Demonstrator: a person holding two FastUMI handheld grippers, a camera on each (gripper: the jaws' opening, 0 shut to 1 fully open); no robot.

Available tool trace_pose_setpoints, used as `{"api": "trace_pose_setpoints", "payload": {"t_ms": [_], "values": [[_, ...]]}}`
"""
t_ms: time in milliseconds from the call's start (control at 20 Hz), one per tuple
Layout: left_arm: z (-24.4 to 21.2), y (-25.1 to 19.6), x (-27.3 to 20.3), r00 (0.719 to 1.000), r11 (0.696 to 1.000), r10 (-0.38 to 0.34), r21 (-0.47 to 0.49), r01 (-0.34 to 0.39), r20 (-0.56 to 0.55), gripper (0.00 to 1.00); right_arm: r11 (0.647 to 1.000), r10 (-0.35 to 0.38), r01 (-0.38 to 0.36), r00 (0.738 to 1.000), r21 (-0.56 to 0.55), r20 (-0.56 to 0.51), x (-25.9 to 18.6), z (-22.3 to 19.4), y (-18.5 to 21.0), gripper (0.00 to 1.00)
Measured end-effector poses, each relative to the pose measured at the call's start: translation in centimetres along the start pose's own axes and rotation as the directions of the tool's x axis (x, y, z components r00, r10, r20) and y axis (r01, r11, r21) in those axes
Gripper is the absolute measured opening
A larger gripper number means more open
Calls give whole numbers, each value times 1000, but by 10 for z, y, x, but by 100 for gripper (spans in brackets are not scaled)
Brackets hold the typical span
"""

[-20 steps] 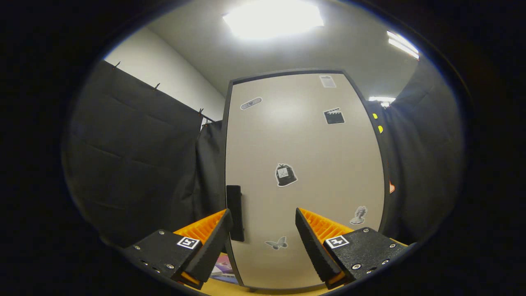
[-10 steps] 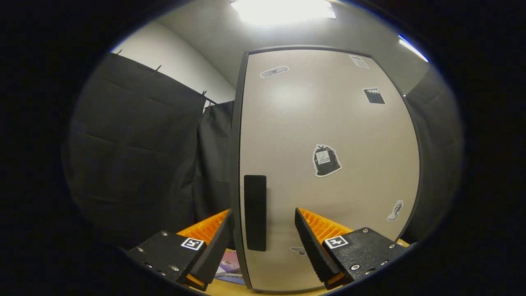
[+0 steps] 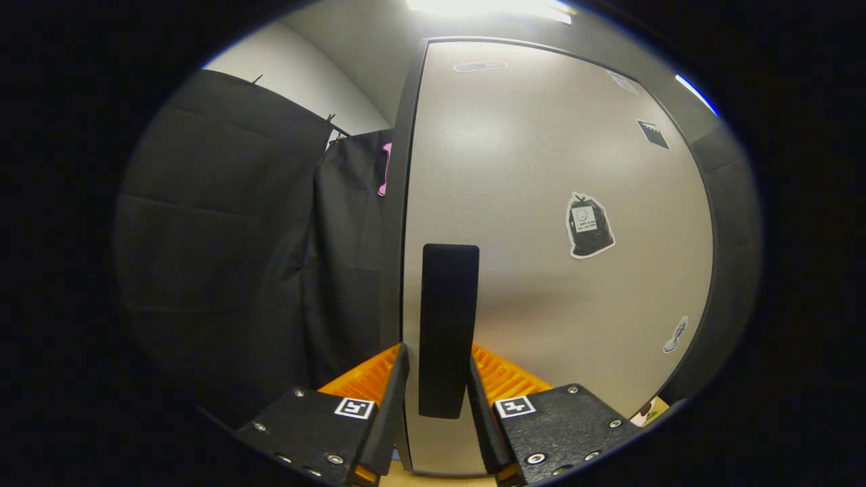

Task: Open the cabinet door with the right hand, grasp the bottle in the cabinet with the left hand and place it on the coaster, then close the cabinet door with the right hand.

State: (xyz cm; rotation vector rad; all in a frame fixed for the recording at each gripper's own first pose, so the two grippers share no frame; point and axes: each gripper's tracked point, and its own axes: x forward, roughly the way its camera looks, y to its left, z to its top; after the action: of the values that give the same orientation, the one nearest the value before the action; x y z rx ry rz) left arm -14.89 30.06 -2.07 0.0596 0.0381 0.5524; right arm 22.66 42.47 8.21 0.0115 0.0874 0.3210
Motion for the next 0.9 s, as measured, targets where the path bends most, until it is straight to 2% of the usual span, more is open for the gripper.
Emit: {"api": "trace_pose_setpoints", "payload": {"t_ms": [50,100,300,900], "values": [[1,0,0,1000,1000,-3,3,3,1,79,1000,2,-2,1000,27,4,-1,1,0,45],[1,-3,1,1000,1000,-8,5,8,2,83,999,9,-9,1000,44,-6,0,0,0,35],[5,-14,5,999,999,-39,-6,39,12,87,999,29,-28,999,30,-32,-3,-1,0,22],[21,-72,8,983,984,-176,-32,178,50,87,985,161,-158,987,70,-27,-44,6,5,22]]}}
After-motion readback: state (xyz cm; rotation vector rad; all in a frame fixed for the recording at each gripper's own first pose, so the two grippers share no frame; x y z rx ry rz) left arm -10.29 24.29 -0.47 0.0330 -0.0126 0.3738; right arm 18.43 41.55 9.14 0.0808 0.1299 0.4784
